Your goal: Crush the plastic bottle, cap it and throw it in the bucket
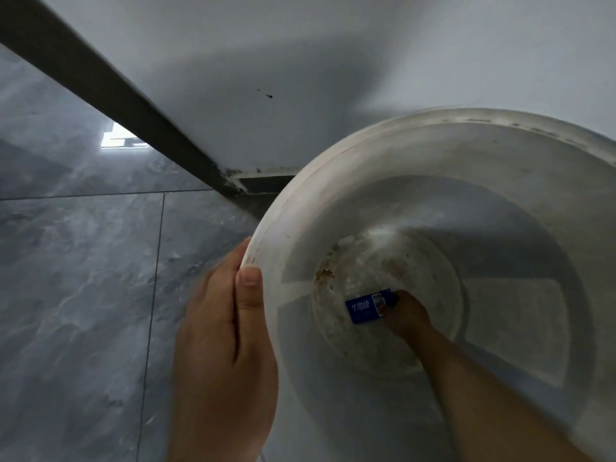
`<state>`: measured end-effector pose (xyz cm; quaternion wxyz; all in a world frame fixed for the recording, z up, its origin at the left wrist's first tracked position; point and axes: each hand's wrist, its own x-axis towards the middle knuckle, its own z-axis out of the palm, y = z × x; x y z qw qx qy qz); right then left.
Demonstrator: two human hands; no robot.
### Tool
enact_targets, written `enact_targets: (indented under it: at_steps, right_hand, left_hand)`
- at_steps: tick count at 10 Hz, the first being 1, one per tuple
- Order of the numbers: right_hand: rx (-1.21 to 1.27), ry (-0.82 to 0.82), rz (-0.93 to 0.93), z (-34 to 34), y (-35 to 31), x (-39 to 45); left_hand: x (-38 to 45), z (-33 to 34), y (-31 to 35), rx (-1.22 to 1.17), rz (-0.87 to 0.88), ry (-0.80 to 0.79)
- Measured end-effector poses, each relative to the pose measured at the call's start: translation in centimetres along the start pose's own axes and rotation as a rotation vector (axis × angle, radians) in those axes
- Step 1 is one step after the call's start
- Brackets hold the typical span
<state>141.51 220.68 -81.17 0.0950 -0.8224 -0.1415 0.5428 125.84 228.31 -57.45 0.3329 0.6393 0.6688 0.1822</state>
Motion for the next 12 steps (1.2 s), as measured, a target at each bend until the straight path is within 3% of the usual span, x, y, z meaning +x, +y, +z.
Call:
enact_targets:
  at_steps: [4, 7, 10, 12]
  right_hand:
    - [-0.154, -0.023, 0.028, -0.6, -0.6, -0.7]
    - [-0.133, -0.049, -0.008, -5.7, -2.2, -8.6]
    - [-0.014, -0.083, -0.043, -12.8, -5.0, -22.6]
    - [0.055, -0.059, -0.084, -18.0, -6.8, -31.0]
  left_hand:
    - [0.0, 0.2, 0.1, 0.014, 0.034, 0.016]
    - [-0.1, -0.1, 1.4, 0.04, 0.036, -0.045]
    - [-0.5, -4.3, 4.4, 0.153, -0.068, -0.422]
    - [-3.7, -10.7, 11.7, 0.045, -0.115, -0.43]
